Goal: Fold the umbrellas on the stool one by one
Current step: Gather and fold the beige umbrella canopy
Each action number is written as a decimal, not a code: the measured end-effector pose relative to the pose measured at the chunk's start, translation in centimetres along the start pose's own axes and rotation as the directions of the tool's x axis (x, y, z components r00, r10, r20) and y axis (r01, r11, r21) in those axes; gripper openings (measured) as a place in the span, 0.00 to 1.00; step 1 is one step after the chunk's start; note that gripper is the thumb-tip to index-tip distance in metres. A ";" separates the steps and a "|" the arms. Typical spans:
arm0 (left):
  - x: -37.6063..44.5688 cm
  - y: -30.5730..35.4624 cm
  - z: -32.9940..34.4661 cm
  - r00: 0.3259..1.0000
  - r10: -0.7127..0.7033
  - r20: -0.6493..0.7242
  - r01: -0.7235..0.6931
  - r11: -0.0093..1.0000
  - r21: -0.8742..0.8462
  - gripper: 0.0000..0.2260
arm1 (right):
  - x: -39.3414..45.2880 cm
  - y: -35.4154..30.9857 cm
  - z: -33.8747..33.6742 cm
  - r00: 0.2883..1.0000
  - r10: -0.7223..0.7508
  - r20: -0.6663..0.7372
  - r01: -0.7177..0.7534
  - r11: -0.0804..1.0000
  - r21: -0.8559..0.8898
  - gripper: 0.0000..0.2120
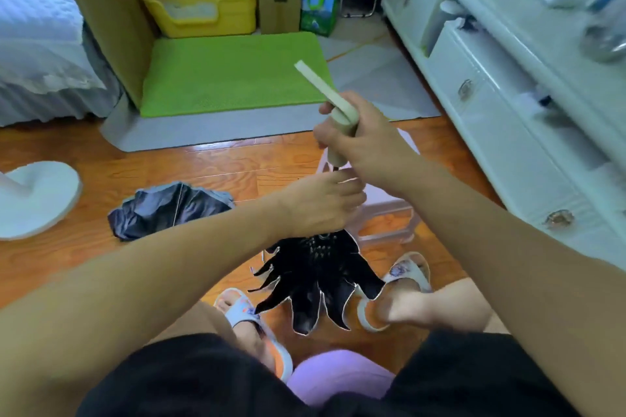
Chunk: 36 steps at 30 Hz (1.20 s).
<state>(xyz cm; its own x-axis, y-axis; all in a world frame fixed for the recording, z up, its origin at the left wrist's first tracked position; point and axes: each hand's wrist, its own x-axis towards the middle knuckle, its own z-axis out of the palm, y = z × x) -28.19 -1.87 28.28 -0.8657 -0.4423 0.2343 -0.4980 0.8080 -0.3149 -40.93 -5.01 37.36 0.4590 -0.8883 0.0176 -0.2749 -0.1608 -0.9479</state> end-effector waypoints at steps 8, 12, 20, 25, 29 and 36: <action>-2.0 0.0 1.4 0.792 -0.609 0.041 0.562 0.702 -0.438 0.14 | -2.0 1.1 -7.3 0.989 0.024 -0.149 -0.040 0.994 -0.101 0.11; -0.6 -0.1 3.2 0.602 -0.741 0.298 0.783 0.473 -0.405 0.16 | -3.3 2.6 -10.3 0.988 0.070 -0.135 -0.084 0.992 -0.097 0.09; 2.0 1.4 6.4 0.554 -0.636 0.537 0.827 0.346 -0.443 0.18 | -5.9 5.0 -16.4 0.902 0.108 -0.419 -0.111 0.994 0.018 0.13; 4.6 2.4 6.2 0.636 -0.540 0.551 0.771 0.416 -0.482 0.16 | -8.8 5.3 -17.6 0.866 0.117 -0.486 -0.158 0.987 -0.044 0.10; 8.4 3.0 4.6 0.694 -0.505 0.514 0.714 0.392 -0.580 0.14 | -12.6 5.6 -19.4 0.793 0.146 -0.592 -0.200 0.980 -0.026 0.07; 14.0 4.4 -0.2 0.720 -0.468 0.512 0.632 0.138 -0.763 0.08 | -17.7 3.6 -23.4 0.855 0.143 -0.498 -0.481 0.577 -0.660 0.17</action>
<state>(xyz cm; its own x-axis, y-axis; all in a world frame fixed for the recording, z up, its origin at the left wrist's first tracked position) -42.47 -4.38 30.36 -0.4162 -0.8960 -0.1545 -0.5771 0.1291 0.8064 -69.84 0.04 41.08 -0.0680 -0.9970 0.0378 -0.9368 0.0507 -0.3461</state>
